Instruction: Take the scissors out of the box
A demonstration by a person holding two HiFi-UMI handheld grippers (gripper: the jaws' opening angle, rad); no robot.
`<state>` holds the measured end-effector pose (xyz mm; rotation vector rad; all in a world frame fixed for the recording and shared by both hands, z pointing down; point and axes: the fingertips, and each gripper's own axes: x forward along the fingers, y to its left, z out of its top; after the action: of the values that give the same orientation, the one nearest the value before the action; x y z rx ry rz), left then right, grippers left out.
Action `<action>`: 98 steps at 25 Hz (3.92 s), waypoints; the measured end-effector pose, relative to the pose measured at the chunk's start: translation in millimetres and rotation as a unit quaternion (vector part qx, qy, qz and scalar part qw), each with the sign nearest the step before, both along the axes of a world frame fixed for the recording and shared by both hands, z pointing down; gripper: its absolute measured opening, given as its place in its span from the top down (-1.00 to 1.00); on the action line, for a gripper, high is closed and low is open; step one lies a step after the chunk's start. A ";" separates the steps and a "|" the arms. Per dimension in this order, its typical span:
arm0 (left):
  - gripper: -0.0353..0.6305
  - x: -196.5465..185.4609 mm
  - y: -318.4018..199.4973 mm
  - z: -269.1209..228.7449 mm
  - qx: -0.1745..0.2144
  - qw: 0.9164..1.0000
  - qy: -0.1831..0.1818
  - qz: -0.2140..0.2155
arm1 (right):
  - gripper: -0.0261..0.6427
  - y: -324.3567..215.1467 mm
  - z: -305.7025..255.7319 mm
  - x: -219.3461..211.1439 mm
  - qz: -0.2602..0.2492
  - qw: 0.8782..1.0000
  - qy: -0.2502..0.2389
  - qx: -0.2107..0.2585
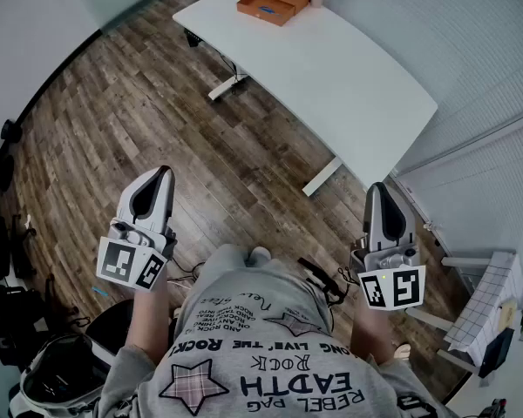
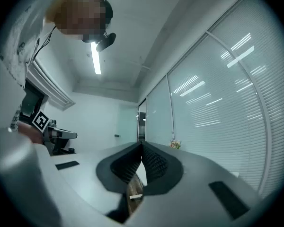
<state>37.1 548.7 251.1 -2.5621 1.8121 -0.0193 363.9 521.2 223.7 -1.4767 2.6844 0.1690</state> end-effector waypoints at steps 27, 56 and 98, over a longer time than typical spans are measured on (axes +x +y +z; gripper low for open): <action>0.87 -23.4 -17.9 1.3 0.021 1.000 -0.008 0.002 | 0.88 -25.9 -28.7 -44.9 -0.044 0.999 -0.015 -0.004; 0.87 -134.9 -284.0 -26.9 0.048 0.997 0.012 0.061 | 0.88 -265.0 -47.1 -208.2 -0.037 0.999 0.008 -0.003; 0.87 -171.0 -552.6 -13.8 0.026 0.999 -0.016 0.013 | 0.87 -562.2 -29.0 -255.5 -0.084 0.996 -0.010 -0.034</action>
<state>-133.9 -3.9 237.3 -2.5351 1.7433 -0.0117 108.4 -40.9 194.6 -1.2527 2.8064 0.0535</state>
